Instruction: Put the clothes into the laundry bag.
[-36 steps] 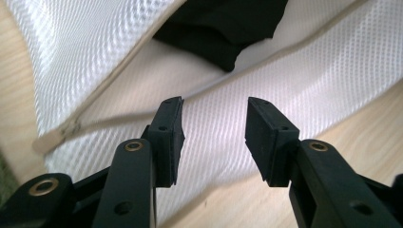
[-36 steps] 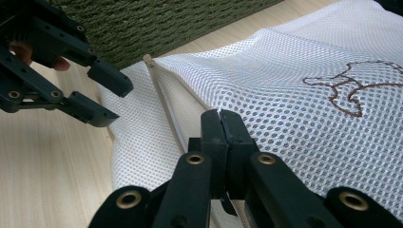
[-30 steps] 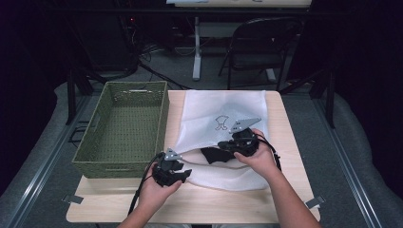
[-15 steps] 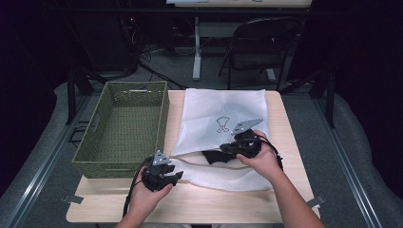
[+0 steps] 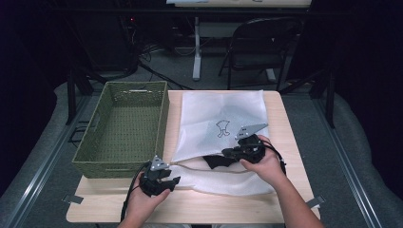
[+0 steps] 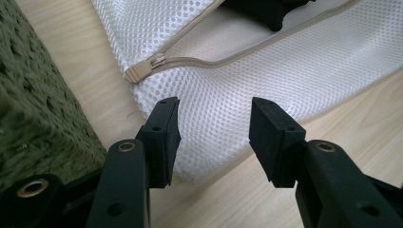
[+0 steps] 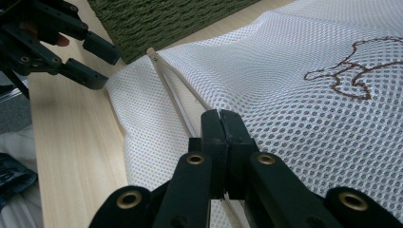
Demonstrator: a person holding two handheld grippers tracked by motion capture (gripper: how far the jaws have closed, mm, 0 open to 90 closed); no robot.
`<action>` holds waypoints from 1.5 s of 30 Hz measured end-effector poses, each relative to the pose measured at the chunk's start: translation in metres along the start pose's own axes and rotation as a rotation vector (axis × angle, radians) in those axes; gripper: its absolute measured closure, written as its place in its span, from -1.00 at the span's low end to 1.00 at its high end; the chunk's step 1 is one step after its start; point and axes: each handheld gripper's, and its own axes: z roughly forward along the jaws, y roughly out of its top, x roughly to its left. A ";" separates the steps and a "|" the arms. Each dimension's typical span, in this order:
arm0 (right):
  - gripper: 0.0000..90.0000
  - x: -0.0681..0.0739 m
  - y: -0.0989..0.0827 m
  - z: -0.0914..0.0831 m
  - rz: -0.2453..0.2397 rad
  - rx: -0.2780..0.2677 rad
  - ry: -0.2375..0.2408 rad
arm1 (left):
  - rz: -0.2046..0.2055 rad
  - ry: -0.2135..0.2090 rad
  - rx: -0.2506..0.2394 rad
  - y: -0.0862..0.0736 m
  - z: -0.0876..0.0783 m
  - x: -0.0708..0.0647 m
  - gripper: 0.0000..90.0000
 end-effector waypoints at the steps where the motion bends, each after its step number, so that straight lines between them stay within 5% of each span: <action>1: 1.00 0.002 -0.001 -0.001 -0.002 -0.001 0.001 | 0.002 0.005 -0.002 -0.001 0.000 0.000 0.18; 26: 0.99 0.038 -0.018 -0.014 -0.019 -0.009 0.056 | -0.029 0.003 0.018 -0.015 -0.002 0.003 0.09; 45: 0.99 0.032 -0.039 0.002 0.007 0.035 0.054 | -0.054 -0.009 0.002 -0.018 -0.002 0.001 0.09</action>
